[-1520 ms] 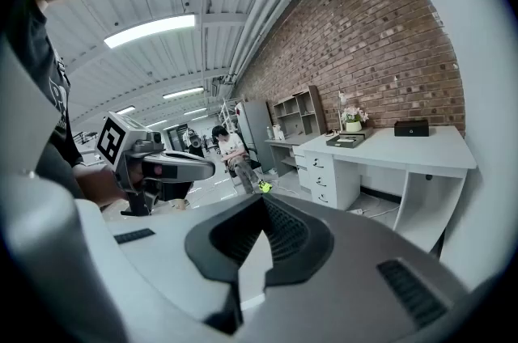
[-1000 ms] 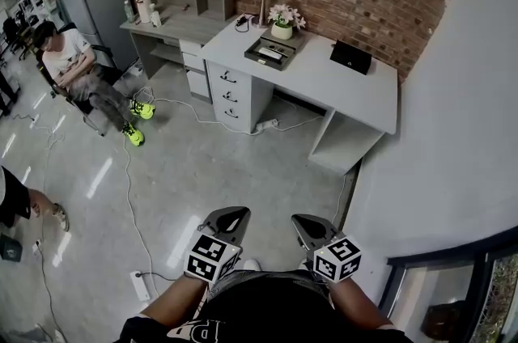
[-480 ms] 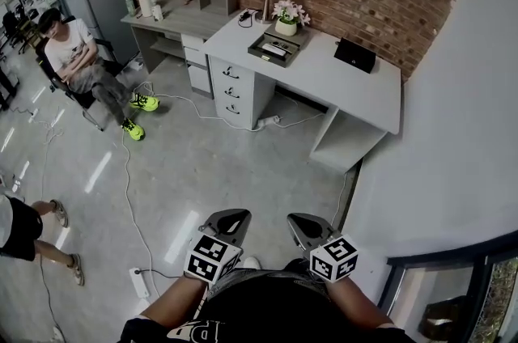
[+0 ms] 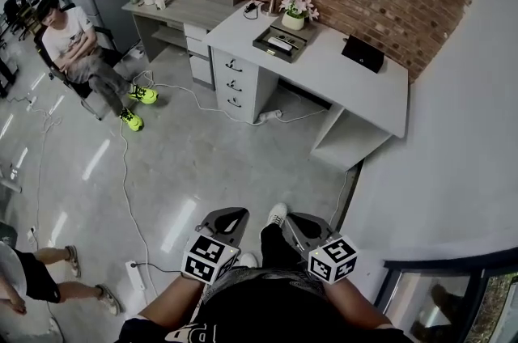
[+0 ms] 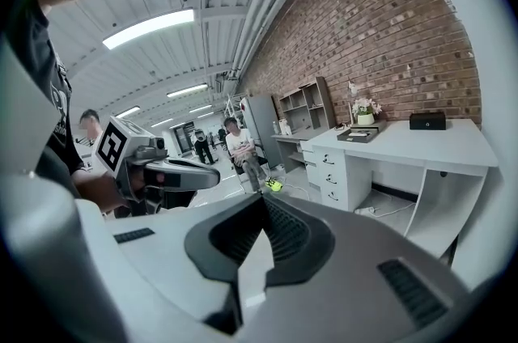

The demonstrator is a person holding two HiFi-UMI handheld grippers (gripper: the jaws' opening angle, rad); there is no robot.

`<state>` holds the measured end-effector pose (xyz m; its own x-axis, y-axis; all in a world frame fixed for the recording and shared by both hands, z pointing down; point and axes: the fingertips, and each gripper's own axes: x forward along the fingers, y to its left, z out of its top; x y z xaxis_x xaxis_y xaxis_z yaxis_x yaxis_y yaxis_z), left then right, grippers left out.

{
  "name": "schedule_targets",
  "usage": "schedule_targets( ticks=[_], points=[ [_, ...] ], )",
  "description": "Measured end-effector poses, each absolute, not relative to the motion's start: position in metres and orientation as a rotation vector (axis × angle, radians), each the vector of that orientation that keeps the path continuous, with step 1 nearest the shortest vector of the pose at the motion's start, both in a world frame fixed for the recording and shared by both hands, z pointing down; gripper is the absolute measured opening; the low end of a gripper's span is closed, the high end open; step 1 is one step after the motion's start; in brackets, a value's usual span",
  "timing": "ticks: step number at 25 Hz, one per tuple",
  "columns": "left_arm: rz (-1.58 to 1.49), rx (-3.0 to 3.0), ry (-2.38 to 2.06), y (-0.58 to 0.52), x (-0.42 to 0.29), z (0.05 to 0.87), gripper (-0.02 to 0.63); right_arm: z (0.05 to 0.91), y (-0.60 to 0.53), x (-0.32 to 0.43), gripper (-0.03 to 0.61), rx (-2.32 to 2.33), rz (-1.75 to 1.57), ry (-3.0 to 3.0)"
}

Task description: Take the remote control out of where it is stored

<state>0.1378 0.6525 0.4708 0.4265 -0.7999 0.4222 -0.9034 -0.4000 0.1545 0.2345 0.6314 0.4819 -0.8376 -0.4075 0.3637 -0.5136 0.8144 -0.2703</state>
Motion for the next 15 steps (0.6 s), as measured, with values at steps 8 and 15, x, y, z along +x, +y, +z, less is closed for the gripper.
schedule_targets(
  ticks=[8,15],
  points=[
    [0.415,2.224,-1.504,0.627,0.109,0.488,0.007,0.479,0.586,0.202,0.005,0.604,0.519,-2.732],
    [0.408,2.209,-1.549,0.567,0.088,0.482,0.007,0.485,0.526,0.185,0.005,0.581,0.536,-2.740]
  ],
)
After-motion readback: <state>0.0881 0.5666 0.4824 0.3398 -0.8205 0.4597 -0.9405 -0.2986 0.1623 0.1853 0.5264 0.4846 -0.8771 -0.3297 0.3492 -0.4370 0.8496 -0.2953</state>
